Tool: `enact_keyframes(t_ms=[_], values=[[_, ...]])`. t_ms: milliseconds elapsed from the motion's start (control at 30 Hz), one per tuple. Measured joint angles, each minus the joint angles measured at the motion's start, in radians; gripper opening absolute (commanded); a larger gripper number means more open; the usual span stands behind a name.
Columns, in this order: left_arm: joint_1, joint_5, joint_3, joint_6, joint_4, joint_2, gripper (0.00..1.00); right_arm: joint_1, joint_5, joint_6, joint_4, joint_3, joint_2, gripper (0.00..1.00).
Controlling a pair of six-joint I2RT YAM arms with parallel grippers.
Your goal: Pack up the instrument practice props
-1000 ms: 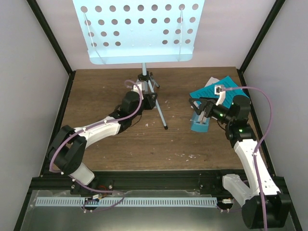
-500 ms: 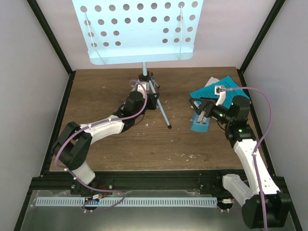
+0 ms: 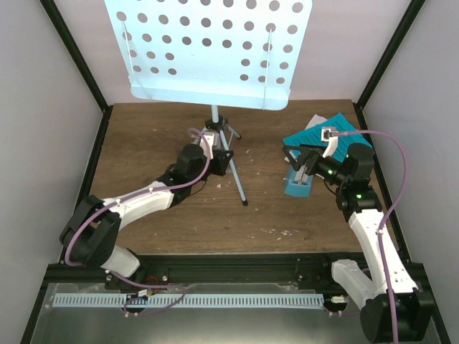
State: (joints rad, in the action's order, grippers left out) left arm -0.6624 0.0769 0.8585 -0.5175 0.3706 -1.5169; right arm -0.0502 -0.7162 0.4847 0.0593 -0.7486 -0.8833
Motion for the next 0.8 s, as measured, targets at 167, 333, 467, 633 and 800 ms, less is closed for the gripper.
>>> enact_keyframes(t_ms=[167,333,467,633,800], values=[[0.003,0.107,-0.08,0.035,-0.053,0.111,0.0,0.0,-0.001,0.003,0.0,0.0,0.0,1.0],[0.024,0.235,-0.148,0.079,-0.087,0.201,0.0,-0.004,-0.018,0.013,-0.007,0.0,-0.01,0.98],[0.047,0.346,-0.164,0.121,-0.121,0.231,0.0,-0.023,-0.04,0.03,-0.039,0.013,-0.016,0.96],[0.053,0.419,-0.177,0.15,-0.134,0.248,0.04,-0.087,-0.065,0.061,-0.086,0.032,-0.045,0.93],[0.053,0.431,-0.177,0.15,-0.153,0.257,0.42,-0.183,-0.073,0.089,-0.139,0.029,-0.103,0.9]])
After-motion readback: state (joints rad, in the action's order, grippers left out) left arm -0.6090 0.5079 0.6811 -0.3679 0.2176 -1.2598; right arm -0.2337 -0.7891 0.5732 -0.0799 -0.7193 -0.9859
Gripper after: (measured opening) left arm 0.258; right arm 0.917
